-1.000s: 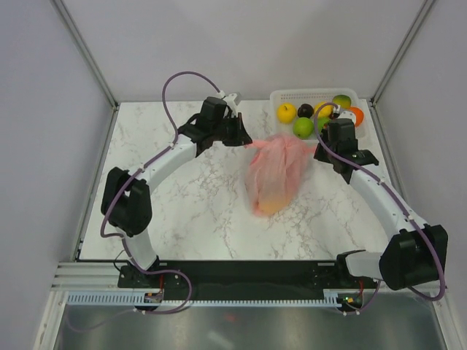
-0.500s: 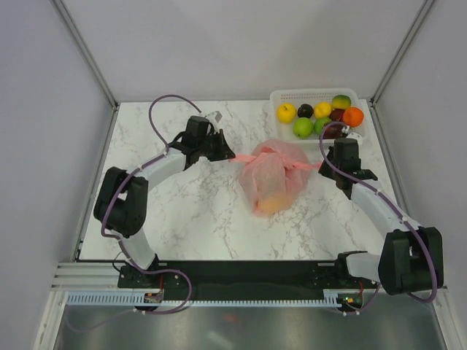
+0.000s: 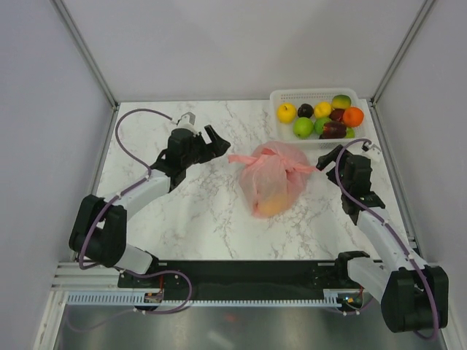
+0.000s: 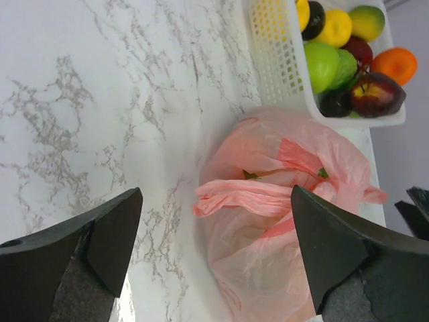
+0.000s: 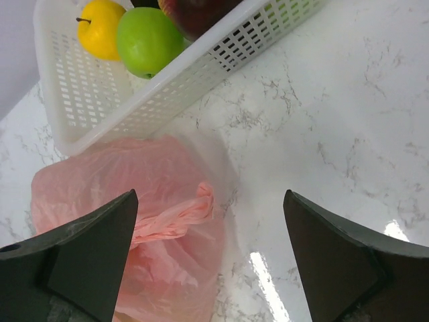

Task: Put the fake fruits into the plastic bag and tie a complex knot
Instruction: Tie the plastic bag at the center of the board.

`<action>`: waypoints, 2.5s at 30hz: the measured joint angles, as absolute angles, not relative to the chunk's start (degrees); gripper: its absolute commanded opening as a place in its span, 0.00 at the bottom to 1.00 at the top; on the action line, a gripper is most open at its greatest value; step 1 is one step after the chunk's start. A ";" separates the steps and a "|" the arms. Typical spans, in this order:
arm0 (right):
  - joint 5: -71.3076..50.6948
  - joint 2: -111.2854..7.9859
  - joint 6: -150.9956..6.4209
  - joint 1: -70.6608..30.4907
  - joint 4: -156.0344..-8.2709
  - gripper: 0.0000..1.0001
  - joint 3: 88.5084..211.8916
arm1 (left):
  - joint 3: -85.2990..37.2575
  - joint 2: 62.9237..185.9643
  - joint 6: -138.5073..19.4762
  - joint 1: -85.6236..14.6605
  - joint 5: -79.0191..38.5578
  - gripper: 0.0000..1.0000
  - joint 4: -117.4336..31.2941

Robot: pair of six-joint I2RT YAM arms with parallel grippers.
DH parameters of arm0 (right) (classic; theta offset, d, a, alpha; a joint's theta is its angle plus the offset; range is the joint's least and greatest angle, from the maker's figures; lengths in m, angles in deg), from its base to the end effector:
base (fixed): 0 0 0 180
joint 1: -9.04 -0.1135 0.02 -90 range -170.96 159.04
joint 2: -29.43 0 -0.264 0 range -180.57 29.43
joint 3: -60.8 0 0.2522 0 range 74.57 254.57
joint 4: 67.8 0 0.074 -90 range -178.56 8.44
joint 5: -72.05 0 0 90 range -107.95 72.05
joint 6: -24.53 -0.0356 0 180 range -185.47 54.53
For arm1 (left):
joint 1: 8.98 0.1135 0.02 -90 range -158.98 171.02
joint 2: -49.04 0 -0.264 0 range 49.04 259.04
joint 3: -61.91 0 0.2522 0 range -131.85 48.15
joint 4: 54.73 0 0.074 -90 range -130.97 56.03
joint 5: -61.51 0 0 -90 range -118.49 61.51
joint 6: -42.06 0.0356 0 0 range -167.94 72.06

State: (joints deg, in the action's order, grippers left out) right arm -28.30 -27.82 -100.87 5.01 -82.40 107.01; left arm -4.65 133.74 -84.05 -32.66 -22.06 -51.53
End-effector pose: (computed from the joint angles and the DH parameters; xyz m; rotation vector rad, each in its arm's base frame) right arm 0.2229 0.0093 0.2401 0.6558 1.9104 0.2561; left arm 0.3072 -0.1391 0.2580 -0.1420 2.0214 -0.7878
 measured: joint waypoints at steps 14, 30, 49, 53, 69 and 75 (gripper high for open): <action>-39.14 -26.58 -126.11 -3.36 -64.08 0.96 92.89 | 6.08 129.29 -110.28 -38.52 -39.19 1.00 -59.36; -46.72 -42.01 -134.20 -10.12 -50.75 0.47 93.11 | 6.11 142.95 -120.66 -44.27 -46.01 0.89 -69.26; -47.64 -43.30 -131.51 -10.25 -48.37 0.00 94.34 | 2.92 150.44 -121.95 -48.01 -47.02 0.02 -82.85; -46.37 -43.30 -125.28 -10.25 -48.04 0.00 95.23 | 2.94 149.94 -117.60 -48.01 -47.04 0.02 -83.60; -34.53 -43.69 -92.89 -10.25 -56.50 0.00 110.84 | -7.73 144.24 -78.09 -48.01 -43.28 0.02 -73.78; -28.10 -44.26 -99.30 -2.36 -55.12 0.00 105.20 | -3.73 144.26 -87.09 -41.91 -37.94 0.02 -71.40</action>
State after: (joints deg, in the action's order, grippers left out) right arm -28.10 -44.26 -99.30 -2.36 -55.12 105.20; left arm -3.73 144.26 -87.09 -41.91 -37.94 -71.40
